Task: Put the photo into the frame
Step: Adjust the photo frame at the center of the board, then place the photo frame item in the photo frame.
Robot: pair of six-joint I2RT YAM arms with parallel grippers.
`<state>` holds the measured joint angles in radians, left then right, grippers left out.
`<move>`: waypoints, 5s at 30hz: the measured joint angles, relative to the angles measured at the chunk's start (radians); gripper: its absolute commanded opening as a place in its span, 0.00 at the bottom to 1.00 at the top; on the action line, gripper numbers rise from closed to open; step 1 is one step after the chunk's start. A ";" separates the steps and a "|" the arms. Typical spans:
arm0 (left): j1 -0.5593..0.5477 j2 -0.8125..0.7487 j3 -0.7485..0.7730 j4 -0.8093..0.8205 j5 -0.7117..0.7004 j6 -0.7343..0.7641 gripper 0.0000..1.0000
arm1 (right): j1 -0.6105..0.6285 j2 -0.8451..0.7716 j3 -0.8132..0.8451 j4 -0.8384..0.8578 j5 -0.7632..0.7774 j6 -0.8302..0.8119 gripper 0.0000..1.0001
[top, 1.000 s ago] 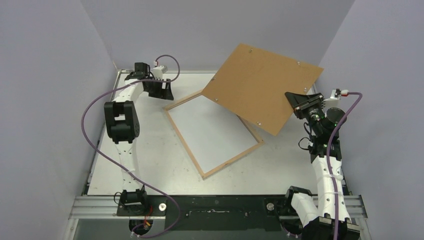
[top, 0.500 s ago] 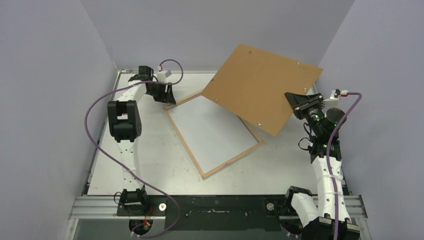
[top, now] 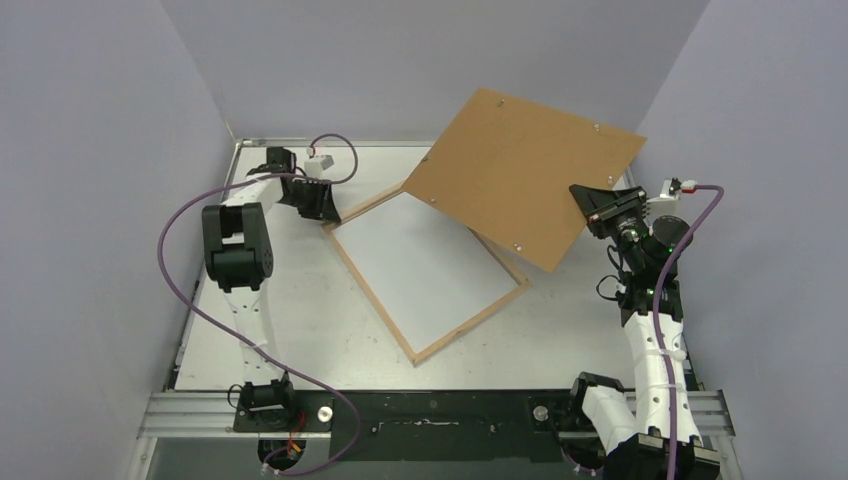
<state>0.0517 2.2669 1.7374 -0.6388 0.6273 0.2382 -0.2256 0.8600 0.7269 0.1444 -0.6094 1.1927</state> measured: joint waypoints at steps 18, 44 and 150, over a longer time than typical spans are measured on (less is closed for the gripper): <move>0.190 -0.255 -0.423 0.027 0.031 -0.135 0.16 | 0.052 0.035 -0.002 -0.006 0.041 -0.001 0.05; 0.268 -0.594 -0.849 0.185 0.043 -0.534 0.17 | 0.164 0.149 -0.048 0.091 0.009 0.058 0.05; 0.150 -0.380 -0.645 0.379 -0.067 -0.304 0.23 | 0.732 0.397 -0.228 0.357 0.417 0.167 0.05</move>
<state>0.2020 1.8866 1.0927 -0.2600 0.5606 -0.0654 0.5064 1.2568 0.4988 0.5011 -0.1925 1.3594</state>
